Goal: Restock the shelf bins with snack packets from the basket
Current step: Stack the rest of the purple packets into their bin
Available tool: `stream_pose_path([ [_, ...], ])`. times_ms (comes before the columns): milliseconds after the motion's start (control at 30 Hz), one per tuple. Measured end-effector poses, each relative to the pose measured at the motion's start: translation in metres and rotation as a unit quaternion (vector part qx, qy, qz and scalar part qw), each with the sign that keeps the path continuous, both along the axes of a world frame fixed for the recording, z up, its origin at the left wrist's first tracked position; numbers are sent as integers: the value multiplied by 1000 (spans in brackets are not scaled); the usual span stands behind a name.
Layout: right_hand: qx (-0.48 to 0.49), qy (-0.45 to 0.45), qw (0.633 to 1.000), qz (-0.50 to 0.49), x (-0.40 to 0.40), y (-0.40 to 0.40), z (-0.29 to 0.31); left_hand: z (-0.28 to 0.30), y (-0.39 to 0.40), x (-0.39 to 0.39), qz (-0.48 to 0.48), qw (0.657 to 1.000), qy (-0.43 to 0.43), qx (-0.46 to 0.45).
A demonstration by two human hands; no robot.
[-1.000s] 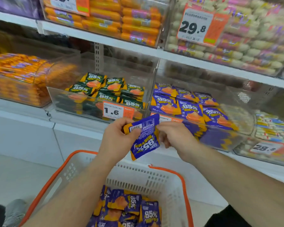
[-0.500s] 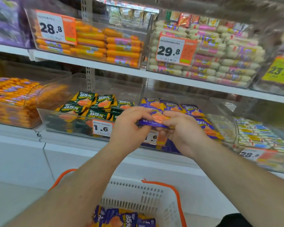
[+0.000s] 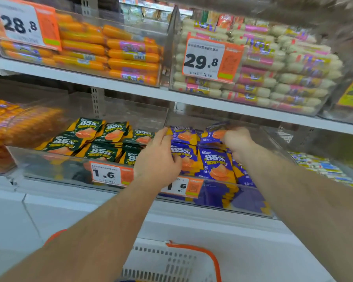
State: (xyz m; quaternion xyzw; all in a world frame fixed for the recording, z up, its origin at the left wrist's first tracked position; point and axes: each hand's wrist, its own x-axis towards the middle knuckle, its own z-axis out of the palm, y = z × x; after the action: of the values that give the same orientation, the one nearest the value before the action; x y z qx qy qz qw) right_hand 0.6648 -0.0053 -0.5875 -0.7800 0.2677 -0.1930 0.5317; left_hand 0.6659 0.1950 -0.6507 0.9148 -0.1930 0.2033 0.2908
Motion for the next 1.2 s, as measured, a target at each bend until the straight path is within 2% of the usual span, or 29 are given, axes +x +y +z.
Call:
stream_pose_path([
  [133,-107,75,991,24,33,-13,-21,-2,-1,1,4,1000,-17,-2],
  [233,-226,172,959,20,49,-27,-36,-4,-1,1,6,1000,-22,-2],
  [333,-276,216,937,12,48,-29,-38,-5,-2,2,8,1000,-22,0],
  [800,-302,189,929,98,59,-16,-37,-2,-1,-1,10,1000,-27,8],
  [1000,-301,185,931,88,62,-25,-43,-4,-2,2,8,1000,-26,10],
  [1133,-343,194,917,63,51,-18,-38,-4,-3,2,3,1000,-13,22],
  [1200,-388,132,912,17,37,-3,-33,-2,-2,4,2,1000,4,20],
])
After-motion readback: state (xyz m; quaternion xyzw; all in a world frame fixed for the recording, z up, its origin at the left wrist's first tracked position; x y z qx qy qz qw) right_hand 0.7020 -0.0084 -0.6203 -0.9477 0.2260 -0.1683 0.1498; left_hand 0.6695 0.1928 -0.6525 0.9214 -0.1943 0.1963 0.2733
